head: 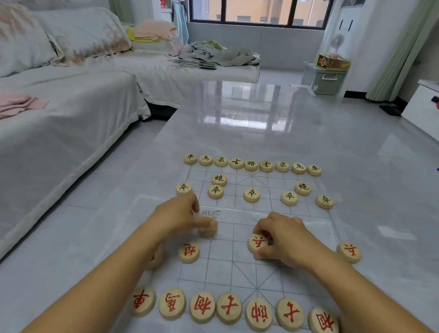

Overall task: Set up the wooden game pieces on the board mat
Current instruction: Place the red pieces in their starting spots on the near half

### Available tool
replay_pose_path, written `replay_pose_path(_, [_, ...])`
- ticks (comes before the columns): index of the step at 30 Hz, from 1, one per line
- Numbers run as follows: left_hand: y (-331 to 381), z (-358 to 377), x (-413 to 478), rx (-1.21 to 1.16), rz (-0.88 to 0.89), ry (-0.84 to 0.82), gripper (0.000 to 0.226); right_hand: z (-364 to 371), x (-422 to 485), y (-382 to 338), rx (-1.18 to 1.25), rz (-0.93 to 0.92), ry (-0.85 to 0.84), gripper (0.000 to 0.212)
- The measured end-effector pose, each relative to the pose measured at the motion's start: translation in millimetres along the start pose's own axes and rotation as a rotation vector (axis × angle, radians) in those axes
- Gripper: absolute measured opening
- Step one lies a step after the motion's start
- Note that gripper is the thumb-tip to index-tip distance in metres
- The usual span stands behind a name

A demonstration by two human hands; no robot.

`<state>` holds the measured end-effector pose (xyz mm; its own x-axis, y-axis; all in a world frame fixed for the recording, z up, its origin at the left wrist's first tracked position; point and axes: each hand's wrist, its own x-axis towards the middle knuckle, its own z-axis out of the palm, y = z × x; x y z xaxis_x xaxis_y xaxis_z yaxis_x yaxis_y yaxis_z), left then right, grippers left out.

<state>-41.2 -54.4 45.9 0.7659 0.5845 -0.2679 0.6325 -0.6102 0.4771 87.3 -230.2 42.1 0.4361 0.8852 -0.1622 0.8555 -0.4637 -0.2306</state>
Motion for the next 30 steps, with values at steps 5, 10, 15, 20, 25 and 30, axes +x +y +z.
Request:
replay_pose_path(5, [10,20,-2,0.17,0.072,-0.018,0.037,2,0,0,-0.004,0.012,-0.004,0.043])
replay_pose_path(10, [6,14,-9,0.223,0.183,-0.109,0.041,3,1,1,0.005,0.016,0.0,0.042])
replay_pose_path(15, [4,15,-12,0.214,0.194,-0.087,0.043,5,2,-1,-0.001,0.028,0.01,0.043])
replay_pose_path(20, [2,17,-14,0.152,0.162,-0.033,0.043,6,1,1,0.026,0.037,0.017,0.042])
replay_pose_path(25, [1,16,-16,0.117,0.18,-0.043,0.043,6,2,1,0.036,0.041,0.013,0.043])
replay_pose_path(30, [1,14,-17,0.134,0.199,-0.084,0.043,6,2,1,0.055,0.027,0.0,0.044])
